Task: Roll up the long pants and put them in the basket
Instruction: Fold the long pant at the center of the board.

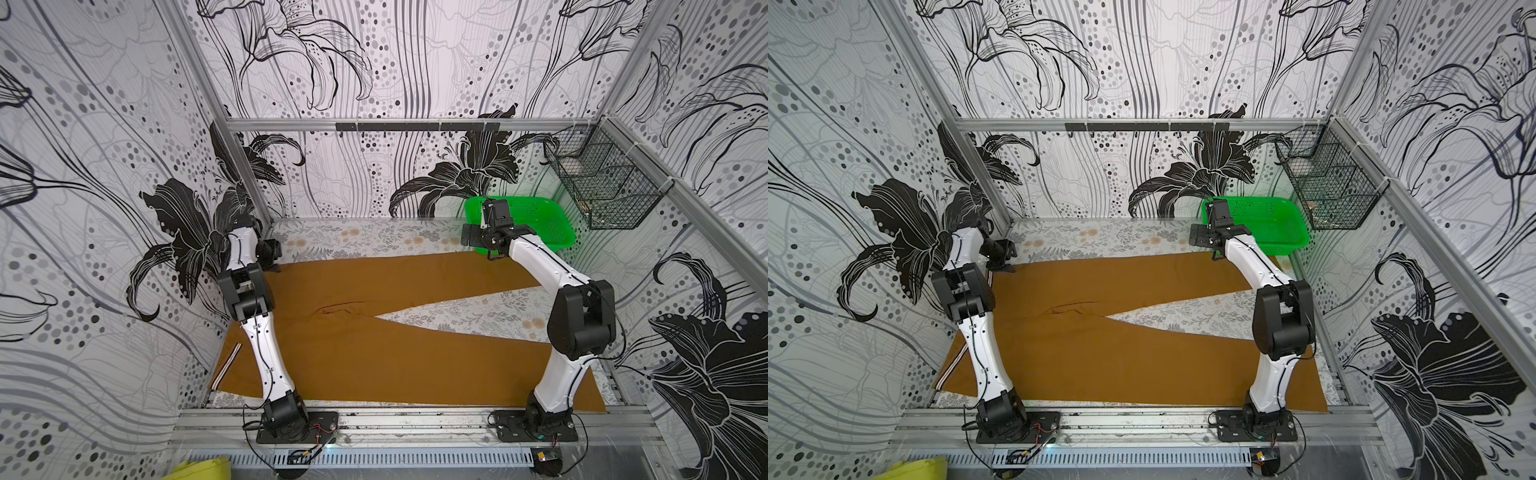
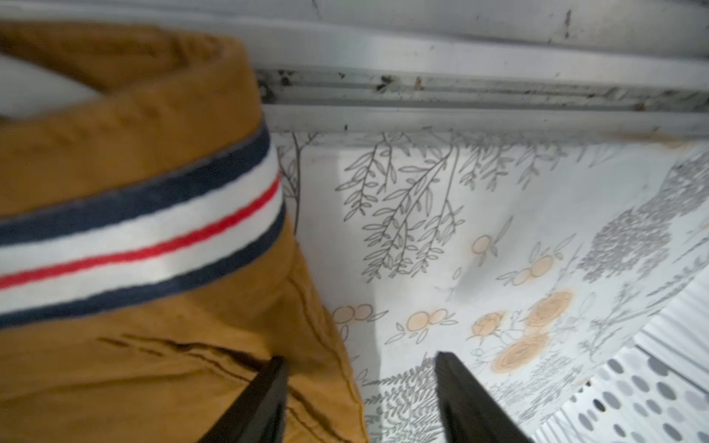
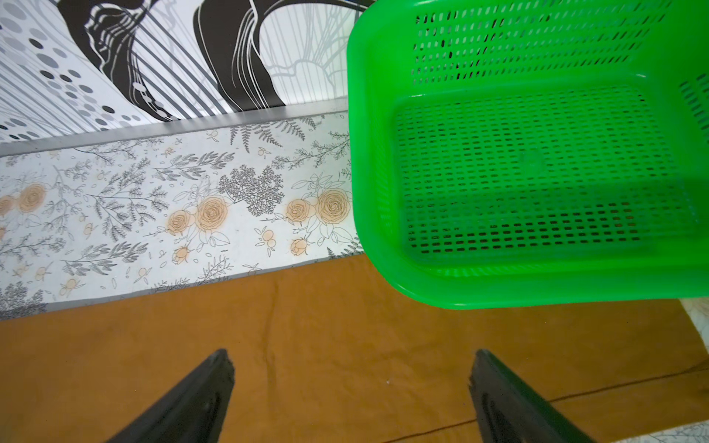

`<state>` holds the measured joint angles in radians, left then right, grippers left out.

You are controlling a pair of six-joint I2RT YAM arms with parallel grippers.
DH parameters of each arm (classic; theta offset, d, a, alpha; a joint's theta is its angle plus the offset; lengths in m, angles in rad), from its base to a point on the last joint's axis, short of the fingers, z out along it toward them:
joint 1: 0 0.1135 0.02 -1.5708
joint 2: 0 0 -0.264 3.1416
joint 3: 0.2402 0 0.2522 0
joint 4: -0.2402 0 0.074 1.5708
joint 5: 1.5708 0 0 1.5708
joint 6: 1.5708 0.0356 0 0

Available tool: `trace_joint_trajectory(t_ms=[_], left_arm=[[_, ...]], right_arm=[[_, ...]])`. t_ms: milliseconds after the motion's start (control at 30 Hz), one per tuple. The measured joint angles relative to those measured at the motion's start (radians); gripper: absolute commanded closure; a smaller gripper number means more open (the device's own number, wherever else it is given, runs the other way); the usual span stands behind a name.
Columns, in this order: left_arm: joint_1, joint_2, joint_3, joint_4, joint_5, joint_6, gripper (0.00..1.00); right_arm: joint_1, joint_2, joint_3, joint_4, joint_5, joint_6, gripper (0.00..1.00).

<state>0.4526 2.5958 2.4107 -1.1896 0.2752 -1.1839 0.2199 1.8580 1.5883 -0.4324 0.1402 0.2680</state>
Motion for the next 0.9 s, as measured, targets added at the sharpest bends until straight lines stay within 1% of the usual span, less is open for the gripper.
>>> trace_joint_trajectory(t_ms=[33, 167, 267, 300, 333, 367, 400, 567, 667, 767, 900], left_arm=[[0.002, 0.003, 0.0, -0.008, 0.013, -0.005, 0.58], [0.013, 0.008, 0.0, -0.033, 0.047, -0.005, 0.67], [0.019, 0.01, -0.001, -0.045, 0.069, 0.003, 0.69], [0.02, 0.012, -0.001, -0.05, 0.077, 0.007, 0.76], [0.021, 0.013, -0.001, -0.059, 0.086, 0.013, 0.85], [0.022, 0.014, -0.001, -0.069, 0.088, 0.019, 0.97], [0.023, 0.016, -0.001, -0.079, 0.095, 0.027, 1.0], [0.028, 0.015, -0.002, -0.087, 0.106, 0.042, 1.0], [0.028, -0.017, -0.06, -0.047, 0.106, 0.039, 1.0], [0.024, -0.072, -0.151, 0.009, 0.099, 0.027, 1.0], [0.005, -0.143, -0.217, 0.023, 0.034, 0.014, 1.0]], right_arm=[[0.001, 0.0, 0.0, -0.001, 0.006, 0.0, 0.0], [0.003, 0.0, 0.0, -0.002, 0.023, -0.004, 0.0], [0.005, 0.0, 0.0, -0.001, 0.034, -0.014, 0.0], [0.005, 0.0, 0.0, -0.001, 0.038, -0.021, 0.0], [0.005, 0.0, 0.0, -0.001, 0.042, -0.026, 0.0], [0.005, 0.0, 0.0, -0.001, 0.045, -0.029, 0.0], [0.005, 0.0, 0.0, -0.001, 0.048, -0.034, 0.0], [0.005, 0.002, 0.0, 0.005, 0.063, -0.056, 0.0], [0.005, 0.023, 0.012, 0.004, 0.063, -0.064, 0.0], [0.005, 0.088, 0.077, -0.021, 0.046, -0.072, 0.0], [0.011, 0.184, 0.195, -0.09, 0.0, -0.083, 0.0]])
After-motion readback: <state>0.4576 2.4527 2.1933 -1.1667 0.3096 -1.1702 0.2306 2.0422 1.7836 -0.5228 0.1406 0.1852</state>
